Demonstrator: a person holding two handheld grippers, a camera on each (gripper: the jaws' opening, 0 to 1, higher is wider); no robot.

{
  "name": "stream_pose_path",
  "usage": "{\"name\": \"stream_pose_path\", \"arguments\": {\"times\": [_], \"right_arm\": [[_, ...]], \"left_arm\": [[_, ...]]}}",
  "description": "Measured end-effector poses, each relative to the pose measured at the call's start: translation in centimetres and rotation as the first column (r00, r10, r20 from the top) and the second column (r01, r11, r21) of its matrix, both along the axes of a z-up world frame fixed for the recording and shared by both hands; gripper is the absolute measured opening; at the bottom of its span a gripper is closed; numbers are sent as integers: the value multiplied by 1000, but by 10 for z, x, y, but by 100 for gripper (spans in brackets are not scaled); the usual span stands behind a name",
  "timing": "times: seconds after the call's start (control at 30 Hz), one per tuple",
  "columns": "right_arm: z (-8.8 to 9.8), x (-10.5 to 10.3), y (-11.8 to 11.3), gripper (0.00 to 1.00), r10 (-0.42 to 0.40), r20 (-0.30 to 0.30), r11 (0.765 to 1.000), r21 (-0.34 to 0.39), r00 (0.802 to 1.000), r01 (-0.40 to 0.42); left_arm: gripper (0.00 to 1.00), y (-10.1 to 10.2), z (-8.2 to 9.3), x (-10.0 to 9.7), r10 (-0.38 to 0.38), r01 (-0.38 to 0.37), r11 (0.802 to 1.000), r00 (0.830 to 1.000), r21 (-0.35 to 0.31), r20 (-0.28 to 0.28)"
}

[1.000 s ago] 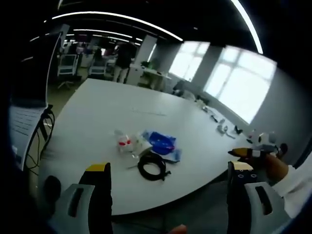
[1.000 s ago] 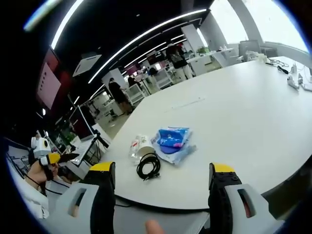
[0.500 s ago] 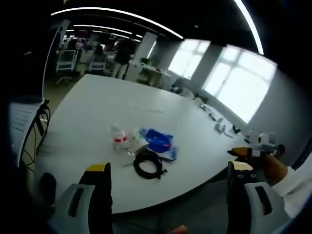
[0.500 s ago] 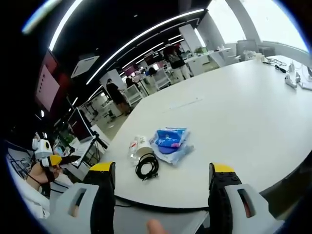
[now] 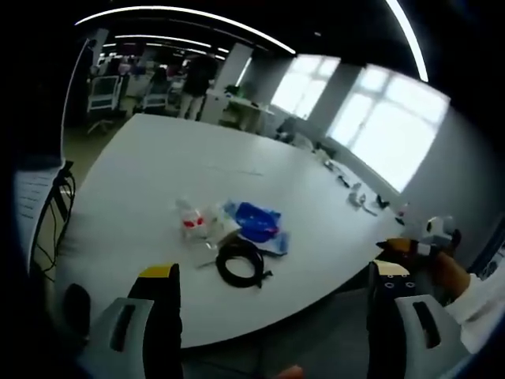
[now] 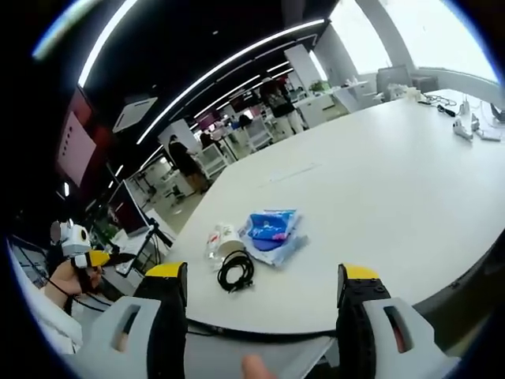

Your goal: Arrange the tabletop items into an orderly group along one side of the table until the central work area is clear of visible clutter.

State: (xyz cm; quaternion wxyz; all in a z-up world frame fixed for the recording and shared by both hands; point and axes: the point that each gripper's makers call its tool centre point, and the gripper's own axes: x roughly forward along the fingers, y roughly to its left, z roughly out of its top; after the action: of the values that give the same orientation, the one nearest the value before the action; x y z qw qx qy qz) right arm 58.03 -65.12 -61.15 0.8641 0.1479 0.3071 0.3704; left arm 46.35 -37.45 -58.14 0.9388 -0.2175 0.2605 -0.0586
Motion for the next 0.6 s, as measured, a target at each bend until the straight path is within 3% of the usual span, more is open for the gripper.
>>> {"name": "stream_pose_path", "arguments": {"times": [0.43, 0.6], "right_arm": [[5, -12, -3, 74, -30, 27, 999, -9, 999, 30], [6, -16, -6, 73, 9, 102, 991, -132, 995, 5]], "left_arm": [[95, 4, 3, -13, -3, 3, 1000, 1000, -22, 10], [95, 3, 1, -17, -31, 31, 999, 999, -5, 10]]}}
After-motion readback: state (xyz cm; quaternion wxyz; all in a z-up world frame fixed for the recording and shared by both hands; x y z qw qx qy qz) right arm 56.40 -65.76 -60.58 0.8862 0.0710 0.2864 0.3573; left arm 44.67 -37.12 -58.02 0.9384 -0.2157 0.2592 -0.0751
